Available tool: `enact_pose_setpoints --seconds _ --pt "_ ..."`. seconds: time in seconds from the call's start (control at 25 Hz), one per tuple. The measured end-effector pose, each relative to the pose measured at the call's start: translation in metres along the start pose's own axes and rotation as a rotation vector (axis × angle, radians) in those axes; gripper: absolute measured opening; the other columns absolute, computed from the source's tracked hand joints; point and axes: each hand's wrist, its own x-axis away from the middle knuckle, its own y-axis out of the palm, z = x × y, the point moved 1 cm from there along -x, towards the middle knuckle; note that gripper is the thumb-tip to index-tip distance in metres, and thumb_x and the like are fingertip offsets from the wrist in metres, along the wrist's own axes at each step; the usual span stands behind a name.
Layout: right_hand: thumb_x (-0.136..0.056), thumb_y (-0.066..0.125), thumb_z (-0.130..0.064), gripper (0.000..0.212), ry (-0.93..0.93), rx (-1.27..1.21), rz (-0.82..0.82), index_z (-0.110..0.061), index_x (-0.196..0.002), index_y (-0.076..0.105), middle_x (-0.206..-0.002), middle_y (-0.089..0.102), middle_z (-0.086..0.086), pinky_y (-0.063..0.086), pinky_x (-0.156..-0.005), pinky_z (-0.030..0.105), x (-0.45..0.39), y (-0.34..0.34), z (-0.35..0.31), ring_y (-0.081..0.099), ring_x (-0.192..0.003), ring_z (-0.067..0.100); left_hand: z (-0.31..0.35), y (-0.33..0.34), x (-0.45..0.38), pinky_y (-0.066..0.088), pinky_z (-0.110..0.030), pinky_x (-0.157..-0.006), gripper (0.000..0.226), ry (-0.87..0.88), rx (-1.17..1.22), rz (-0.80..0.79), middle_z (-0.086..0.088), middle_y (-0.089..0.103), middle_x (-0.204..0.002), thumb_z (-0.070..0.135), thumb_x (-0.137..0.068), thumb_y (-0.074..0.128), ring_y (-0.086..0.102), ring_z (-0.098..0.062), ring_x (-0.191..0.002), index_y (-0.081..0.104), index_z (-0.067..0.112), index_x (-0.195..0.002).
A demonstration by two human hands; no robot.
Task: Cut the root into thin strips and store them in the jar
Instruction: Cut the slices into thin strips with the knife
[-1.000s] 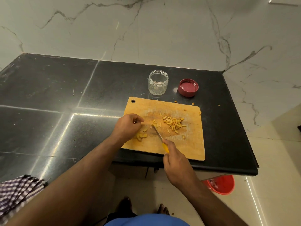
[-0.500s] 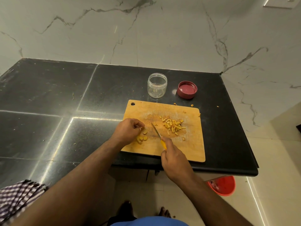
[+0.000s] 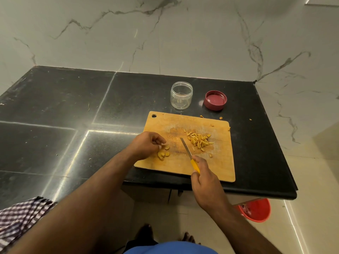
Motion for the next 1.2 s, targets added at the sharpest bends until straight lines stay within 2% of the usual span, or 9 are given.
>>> enact_pose_setpoints --seconds 0.2,0.36,0.52,0.6,0.72,0.84,1.0,1.08,1.2 --pt "-0.103 0.041 -0.021 0.044 -0.022 0.012 -0.030 -0.030 -0.146 0.034 -0.070 0.054 -0.003 0.030 -0.045 0.022 -0.001 -0.001 -0.004 0.045 -0.054 0.009 -0.003 -0.002 0.013 0.046 -0.020 -0.067 0.017 0.022 -0.172 -0.079 0.007 0.065 -0.096 0.026 -0.084 0.079 0.060 -0.009 -0.090 0.069 0.026 -0.098" --pt "-0.102 0.041 -0.020 0.045 -0.052 0.010 -0.073 -0.030 -0.145 0.034 -0.071 0.051 -0.006 0.030 -0.046 0.021 0.002 0.001 -0.007 0.044 -0.054 0.008 -0.001 0.001 0.018 0.042 -0.018 -0.062 0.018 0.029 -0.206 -0.064 0.007 0.062 -0.094 0.024 -0.084 0.080 0.057 -0.008 -0.085 0.063 0.027 -0.091" --pt "-0.103 0.041 -0.022 0.044 -0.057 0.016 -0.101 -0.033 -0.145 0.033 -0.072 0.053 -0.005 0.032 -0.046 0.022 0.004 0.001 -0.006 0.045 -0.054 0.008 -0.001 -0.012 0.020 0.045 -0.022 -0.068 0.015 0.005 -0.102 -0.112 0.002 0.063 -0.096 0.019 -0.087 0.076 0.059 -0.016 -0.092 0.064 0.024 -0.093" --pt "-0.103 0.041 -0.024 0.043 -0.053 0.015 -0.117 -0.034 -0.145 0.033 -0.073 0.055 -0.006 0.033 -0.046 0.021 0.006 0.001 -0.005 0.046 -0.055 0.007 0.000 -0.017 0.020 0.045 -0.023 -0.072 0.010 -0.006 -0.053 -0.120 0.005 0.062 -0.098 0.017 -0.093 0.070 0.057 -0.013 -0.093 0.070 0.024 -0.100" --pt "-0.104 0.040 -0.024 0.043 -0.049 0.018 -0.123 -0.034 -0.144 0.033 -0.075 0.054 -0.008 0.035 -0.048 0.020 0.007 0.000 -0.006 0.048 -0.057 0.008 0.003 -0.018 0.018 0.044 -0.029 -0.085 0.023 -0.052 0.011 -0.111 0.009 0.059 -0.106 0.009 -0.098 0.058 0.053 -0.012 -0.102 0.075 0.021 -0.110" --pt "-0.103 0.040 -0.023 0.043 -0.047 0.037 -0.123 -0.033 -0.145 0.032 -0.077 0.051 -0.012 0.033 -0.048 0.018 0.004 0.000 -0.007 0.047 -0.059 0.005 0.003 -0.019 0.015 0.055 -0.042 -0.082 0.024 -0.057 0.134 -0.015 -0.001 0.064 -0.089 0.007 -0.096 0.059 0.065 -0.026 -0.093 0.072 0.020 -0.111" --pt "-0.103 0.039 -0.024 0.044 -0.061 0.044 -0.167 -0.032 -0.146 0.032 -0.095 0.056 -0.011 0.034 -0.054 0.015 0.003 0.004 -0.010 0.051 -0.072 0.004 0.001 -0.018 0.010 0.060 -0.044 -0.082 0.021 -0.090 0.292 0.104 -0.009 0.068 -0.086 -0.001 -0.088 0.066 0.068 -0.021 -0.083 0.067 0.015 -0.102" --pt "-0.104 0.039 -0.026 0.044 -0.080 0.028 -0.182 -0.035 -0.146 0.031 -0.100 0.056 -0.011 0.034 -0.057 0.014 0.007 0.005 -0.011 0.052 -0.076 0.004 0.003 -0.014 0.007 0.061 -0.040 -0.079 0.023 -0.072 0.274 0.133 -0.005 0.068 -0.088 -0.002 -0.087 0.068 0.067 -0.020 -0.084 0.067 0.018 -0.098" --pt "-0.103 0.041 -0.024 0.042 -0.055 -0.004 -0.133 -0.038 -0.143 0.033 -0.084 0.057 -0.008 0.034 -0.051 0.018 0.009 -0.004 -0.007 0.051 -0.063 0.007 0.010 -0.003 0.001 0.055 -0.026 -0.071 0.024 -0.026 0.211 0.146 0.002 0.068 -0.097 0.001 -0.090 0.068 0.065 -0.014 -0.094 0.066 0.023 -0.100"
